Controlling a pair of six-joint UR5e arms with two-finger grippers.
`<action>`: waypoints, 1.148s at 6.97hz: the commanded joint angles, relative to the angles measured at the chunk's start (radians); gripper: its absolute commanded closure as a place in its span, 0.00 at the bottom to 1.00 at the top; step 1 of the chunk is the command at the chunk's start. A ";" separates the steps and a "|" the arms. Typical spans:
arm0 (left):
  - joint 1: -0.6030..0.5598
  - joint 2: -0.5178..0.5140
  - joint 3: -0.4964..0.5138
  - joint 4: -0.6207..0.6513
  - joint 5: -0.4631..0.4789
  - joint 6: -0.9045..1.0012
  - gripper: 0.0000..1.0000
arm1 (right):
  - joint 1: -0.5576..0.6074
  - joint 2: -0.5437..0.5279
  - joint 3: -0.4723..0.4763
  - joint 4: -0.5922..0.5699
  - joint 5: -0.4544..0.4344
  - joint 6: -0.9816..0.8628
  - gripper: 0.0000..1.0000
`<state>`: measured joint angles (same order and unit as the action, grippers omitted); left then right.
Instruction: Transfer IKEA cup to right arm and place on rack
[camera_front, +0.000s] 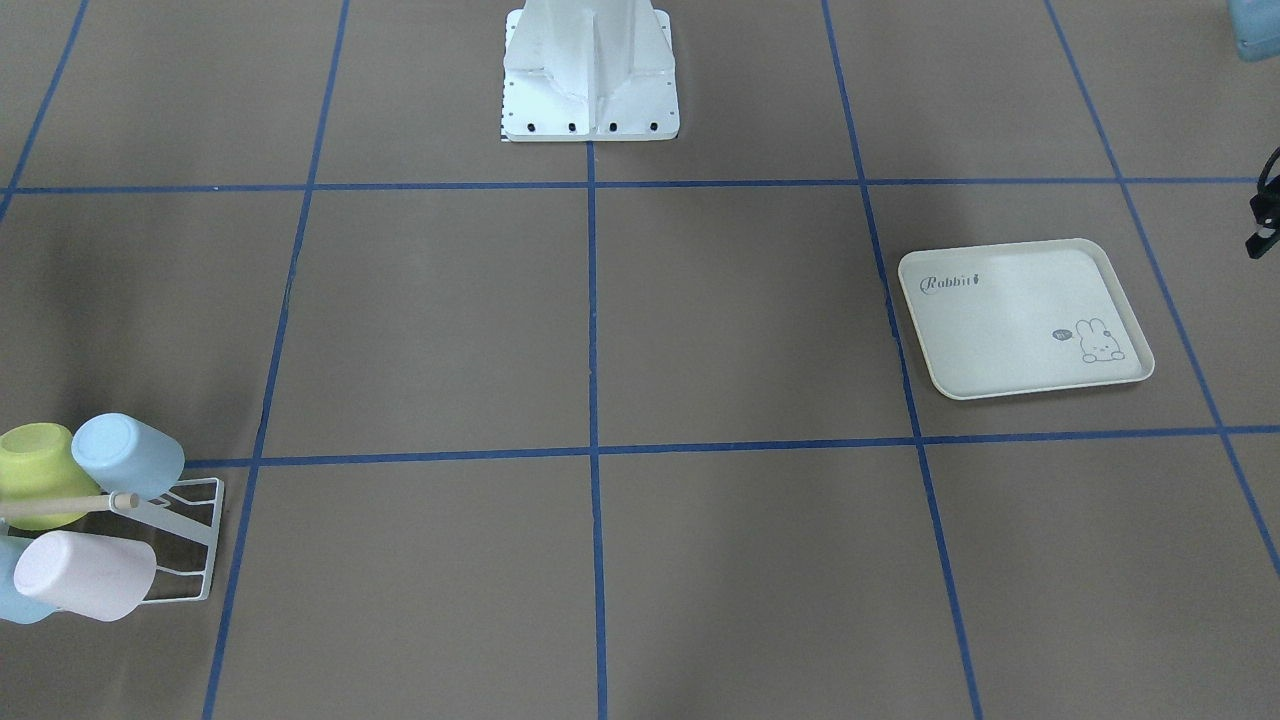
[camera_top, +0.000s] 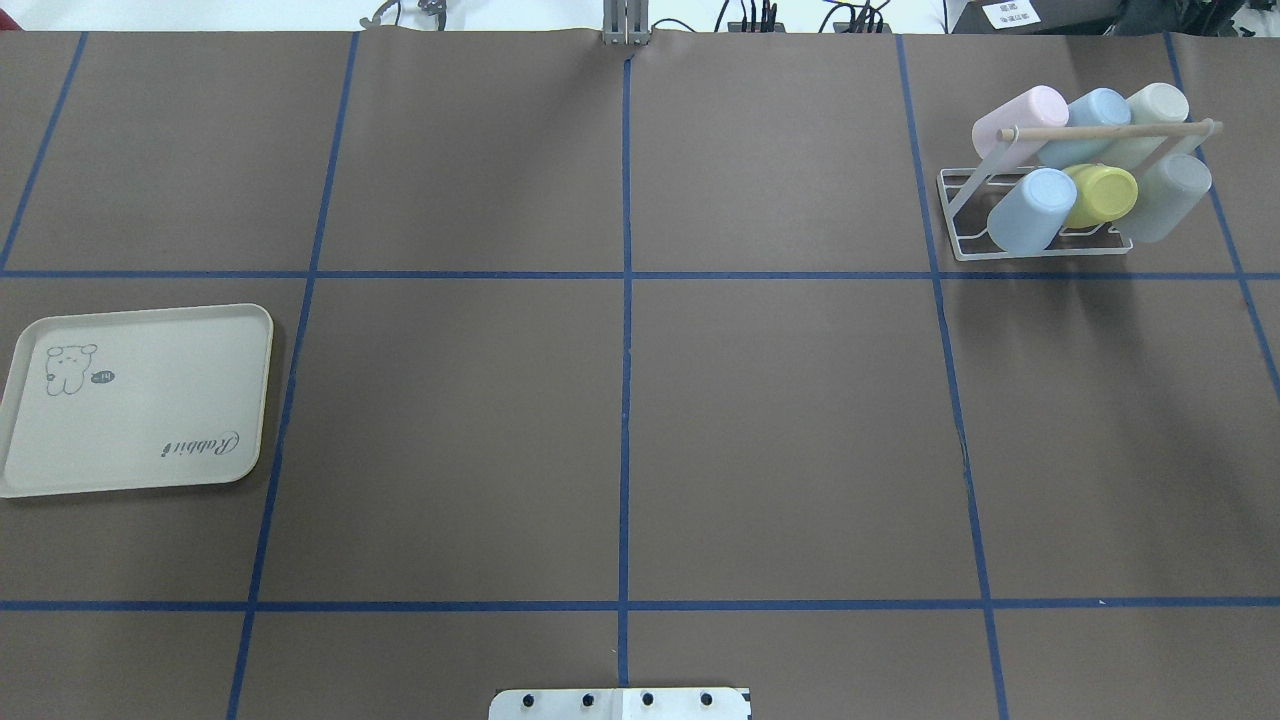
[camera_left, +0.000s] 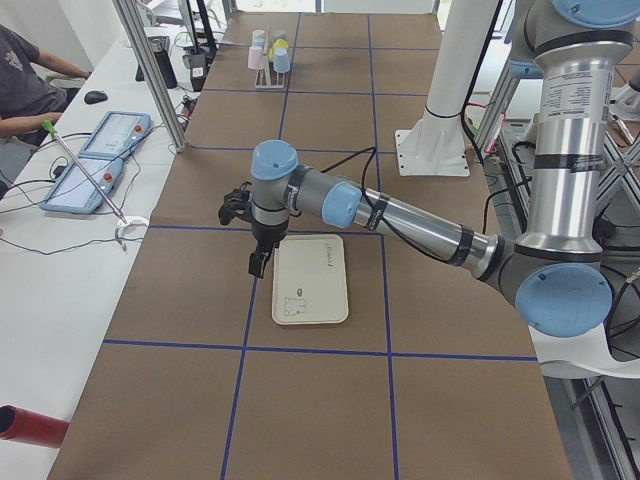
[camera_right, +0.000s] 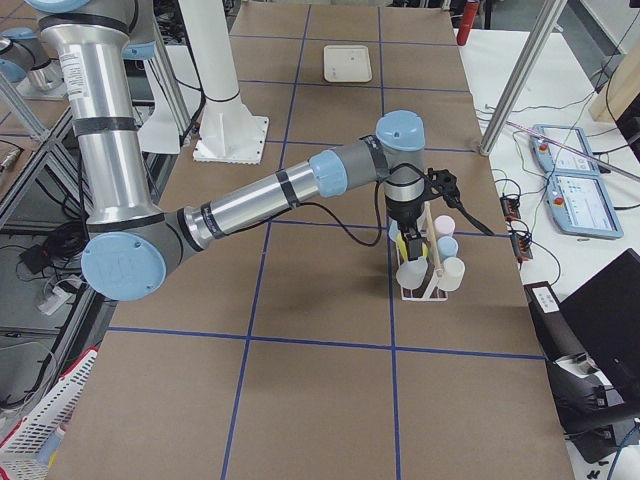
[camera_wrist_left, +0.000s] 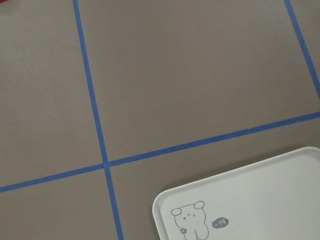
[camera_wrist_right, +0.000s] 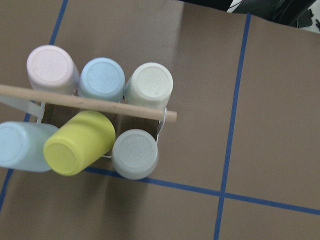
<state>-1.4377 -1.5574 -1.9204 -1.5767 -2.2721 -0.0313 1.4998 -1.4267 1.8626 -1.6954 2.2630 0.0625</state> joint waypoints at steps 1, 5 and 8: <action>-0.046 0.061 0.000 -0.015 -0.029 0.067 0.00 | 0.042 -0.064 0.029 -0.073 0.059 -0.127 0.00; -0.087 0.074 0.039 -0.017 -0.024 0.044 0.00 | 0.040 -0.140 -0.020 -0.072 0.046 -0.115 0.00; -0.089 0.091 0.086 -0.006 0.010 0.054 0.00 | 0.039 -0.195 -0.019 -0.072 0.055 -0.119 0.00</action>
<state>-1.5249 -1.4693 -1.8412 -1.5909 -2.2635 0.0205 1.5387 -1.5978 1.8385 -1.7671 2.3120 -0.0566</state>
